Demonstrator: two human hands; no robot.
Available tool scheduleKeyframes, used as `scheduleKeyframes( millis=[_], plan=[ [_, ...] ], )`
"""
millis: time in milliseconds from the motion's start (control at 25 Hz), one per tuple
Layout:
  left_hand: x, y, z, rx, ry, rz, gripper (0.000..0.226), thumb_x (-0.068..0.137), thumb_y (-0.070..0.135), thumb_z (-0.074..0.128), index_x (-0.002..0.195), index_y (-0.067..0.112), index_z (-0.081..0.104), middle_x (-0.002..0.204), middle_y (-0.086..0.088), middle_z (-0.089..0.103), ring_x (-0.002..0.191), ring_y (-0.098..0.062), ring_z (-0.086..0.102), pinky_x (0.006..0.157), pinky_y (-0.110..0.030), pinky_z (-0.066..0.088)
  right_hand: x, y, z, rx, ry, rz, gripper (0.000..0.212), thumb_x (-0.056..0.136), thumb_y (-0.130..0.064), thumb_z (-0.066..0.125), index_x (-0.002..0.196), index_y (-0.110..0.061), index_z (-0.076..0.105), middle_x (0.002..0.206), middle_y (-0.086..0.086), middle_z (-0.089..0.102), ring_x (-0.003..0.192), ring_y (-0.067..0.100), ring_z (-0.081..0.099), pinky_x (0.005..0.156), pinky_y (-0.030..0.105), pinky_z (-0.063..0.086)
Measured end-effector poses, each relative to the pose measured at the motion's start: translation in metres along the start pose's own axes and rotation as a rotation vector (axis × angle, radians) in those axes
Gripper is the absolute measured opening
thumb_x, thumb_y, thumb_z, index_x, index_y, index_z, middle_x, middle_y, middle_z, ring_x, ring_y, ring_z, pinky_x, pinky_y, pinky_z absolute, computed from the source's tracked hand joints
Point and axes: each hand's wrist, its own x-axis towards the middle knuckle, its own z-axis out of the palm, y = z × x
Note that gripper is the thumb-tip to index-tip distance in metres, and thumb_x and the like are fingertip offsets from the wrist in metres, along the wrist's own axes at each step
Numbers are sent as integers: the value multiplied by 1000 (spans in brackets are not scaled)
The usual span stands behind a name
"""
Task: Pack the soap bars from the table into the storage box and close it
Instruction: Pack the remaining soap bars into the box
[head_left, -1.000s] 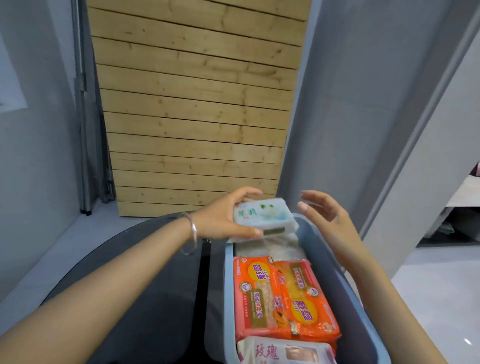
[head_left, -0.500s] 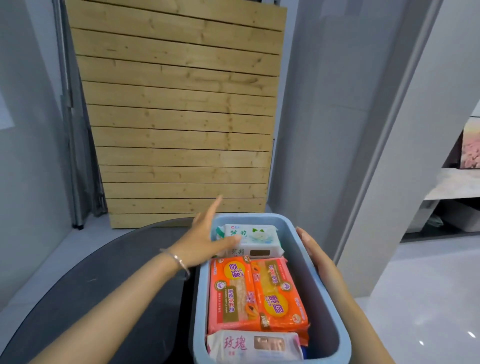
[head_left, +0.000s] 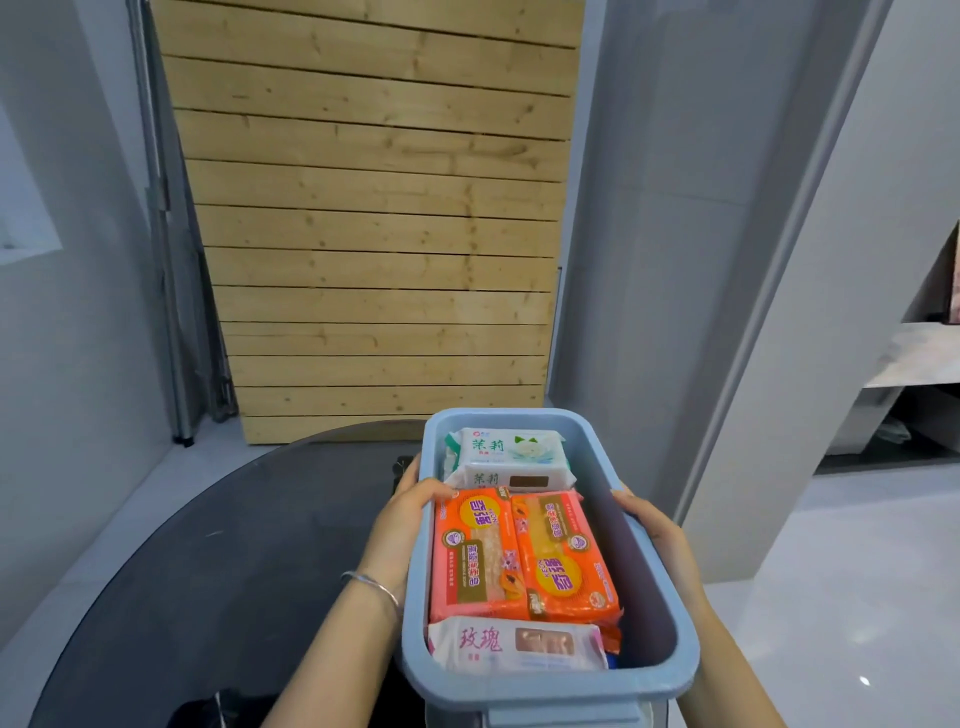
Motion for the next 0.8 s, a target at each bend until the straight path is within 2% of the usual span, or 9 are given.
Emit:
scheduleKeyframes(
  millis=[80,160,320,480,560,680,720,800],
  plan=[
    [1,4,3,25,0,-13,52,83,-3,47,126,27,47,77,-9,66,41,-13,63,39,-20,51,-2,3,3,123,-90,56,54,76,-26,59,128,-11,57,85,17,71,69,29,68,66,36,56],
    [3,9,4,52,29,-37,55,83,-7,46,129,24,45,73,-8,64,36,-10,61,35,-18,48,-4,5,9,114,-96,56,56,77,-25,58,132,-13,54,89,18,69,75,32,65,72,41,52],
    [10,30,2,157,50,-44,63,84,-17,37,139,12,37,41,2,61,25,-5,52,29,-15,41,-4,1,26,146,-121,21,52,83,-21,53,134,-17,53,96,19,66,81,34,62,79,44,48],
    [6,48,-26,254,136,-17,64,84,-15,41,142,10,32,66,-6,47,21,-3,49,26,-14,38,0,2,52,130,-174,15,48,82,-27,55,130,-18,57,92,16,70,77,30,67,74,41,53],
    [-1,52,-50,210,169,-10,63,84,-11,45,141,14,34,67,-9,51,24,-5,52,27,-14,40,5,7,69,106,-185,23,52,79,-28,58,130,-17,56,96,16,69,80,29,66,78,42,52],
    [-8,54,-93,143,231,13,59,84,-7,49,138,14,38,73,-17,68,29,-8,56,34,-17,46,11,29,97,72,-230,20,38,82,-27,57,118,-17,63,85,14,72,70,25,70,65,37,57],
    [-10,52,-107,121,261,15,59,84,-7,49,137,15,38,73,-15,72,30,-8,57,35,-17,46,12,38,107,56,-256,5,32,84,-26,56,114,-17,65,85,14,72,70,25,71,64,37,58],
    [-15,42,-133,98,275,17,55,83,-6,49,131,19,42,51,-2,70,33,-10,59,37,-19,49,17,58,125,13,-309,-17,33,84,-21,56,115,-18,65,98,19,70,85,31,68,81,49,54]
  ],
)
